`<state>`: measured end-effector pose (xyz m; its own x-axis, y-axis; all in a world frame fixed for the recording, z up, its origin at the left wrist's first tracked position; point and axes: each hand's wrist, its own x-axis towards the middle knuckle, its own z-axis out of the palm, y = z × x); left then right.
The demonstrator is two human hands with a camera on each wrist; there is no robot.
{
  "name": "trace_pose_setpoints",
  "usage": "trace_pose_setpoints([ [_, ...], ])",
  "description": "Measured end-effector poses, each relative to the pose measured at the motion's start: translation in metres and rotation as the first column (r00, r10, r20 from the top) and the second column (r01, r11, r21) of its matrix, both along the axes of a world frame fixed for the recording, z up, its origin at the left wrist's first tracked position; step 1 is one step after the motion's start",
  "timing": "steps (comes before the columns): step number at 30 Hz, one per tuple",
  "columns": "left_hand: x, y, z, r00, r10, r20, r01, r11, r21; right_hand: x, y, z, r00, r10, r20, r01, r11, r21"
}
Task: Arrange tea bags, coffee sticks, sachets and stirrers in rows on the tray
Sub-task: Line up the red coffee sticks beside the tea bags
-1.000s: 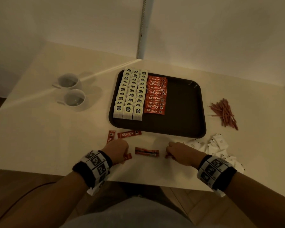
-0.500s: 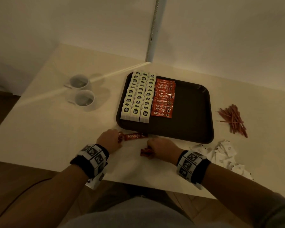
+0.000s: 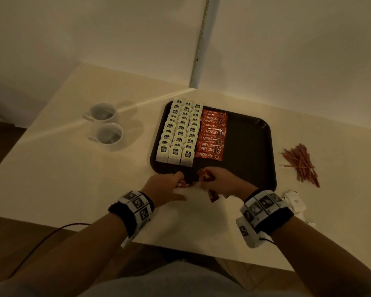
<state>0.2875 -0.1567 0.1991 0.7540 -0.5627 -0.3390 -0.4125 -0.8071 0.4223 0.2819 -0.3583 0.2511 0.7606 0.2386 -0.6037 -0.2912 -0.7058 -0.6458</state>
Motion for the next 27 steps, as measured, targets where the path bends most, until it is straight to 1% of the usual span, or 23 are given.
trace_pose_setpoints([
  [2, 0.001, -0.005, -0.003, 0.996, -0.058, 0.074, 0.050, 0.993, 0.104, 0.004, -0.005, 0.010, 0.986, -0.162, -0.047, 0.167, 0.975, 0.148],
  [3, 0.000, -0.006, -0.004, 0.991, -0.068, 0.118, 0.055, 0.992, 0.117, 0.006, -0.008, 0.013, 0.969, -0.228, -0.093, 0.243, 0.943, 0.228],
  [5, 0.000, -0.005, -0.005, 0.982, -0.071, 0.174, 0.058, 0.995, 0.079, 0.009, -0.014, 0.017, 0.920, -0.345, -0.187, 0.390, 0.855, 0.341],
  [8, -0.003, 0.001, -0.006, 0.984, -0.077, 0.158, 0.072, 0.997, 0.036, 0.014, -0.018, 0.018, 0.843, -0.473, -0.256, 0.537, 0.708, 0.459],
  [10, -0.004, 0.005, -0.009, 0.985, -0.095, 0.144, 0.086, 0.994, 0.070, 0.017, -0.017, 0.021, 0.804, -0.523, -0.283, 0.589, 0.634, 0.501],
  [12, -0.005, 0.007, -0.010, 0.989, -0.073, 0.126, 0.063, 0.994, 0.088, 0.020, -0.015, 0.022, 0.769, -0.557, -0.316, 0.632, 0.583, 0.511],
  [14, -0.004, 0.008, -0.010, 0.992, -0.053, 0.114, 0.042, 0.994, 0.100, 0.022, -0.014, 0.025, 0.742, -0.580, -0.336, 0.661, 0.549, 0.511],
  [18, 0.001, 0.008, -0.006, 0.990, -0.099, 0.103, 0.082, 0.984, 0.159, 0.028, -0.009, 0.033, 0.714, -0.621, -0.323, 0.683, 0.516, 0.517],
  [20, 0.002, 0.007, -0.002, 0.995, -0.072, 0.063, 0.066, 0.993, 0.095, 0.030, -0.007, 0.037, 0.697, -0.640, -0.322, 0.695, 0.495, 0.522],
  [21, 0.003, 0.006, 0.001, 0.998, -0.037, 0.043, 0.036, 0.999, 0.030, 0.032, -0.007, 0.038, 0.697, -0.642, -0.319, 0.693, 0.491, 0.528],
  [23, 0.006, 0.003, 0.010, 0.997, 0.065, -0.035, -0.070, 0.984, -0.165, 0.035, -0.007, 0.041, 0.713, -0.633, -0.301, 0.673, 0.500, 0.545],
  [24, 0.010, 0.001, 0.016, 0.988, 0.124, -0.092, -0.145, 0.947, -0.286, 0.037, -0.006, 0.044, 0.730, -0.622, -0.285, 0.655, 0.515, 0.552],
  [25, 0.015, -0.003, 0.023, 0.972, 0.172, -0.159, -0.223, 0.885, -0.409, 0.038, -0.005, 0.047, 0.750, -0.607, -0.262, 0.631, 0.538, 0.559],
  [27, 0.029, -0.013, 0.039, 0.917, 0.226, -0.329, -0.386, 0.710, -0.589, 0.043, 0.000, 0.057, 0.796, -0.571, -0.201, 0.567, 0.588, 0.577],
])
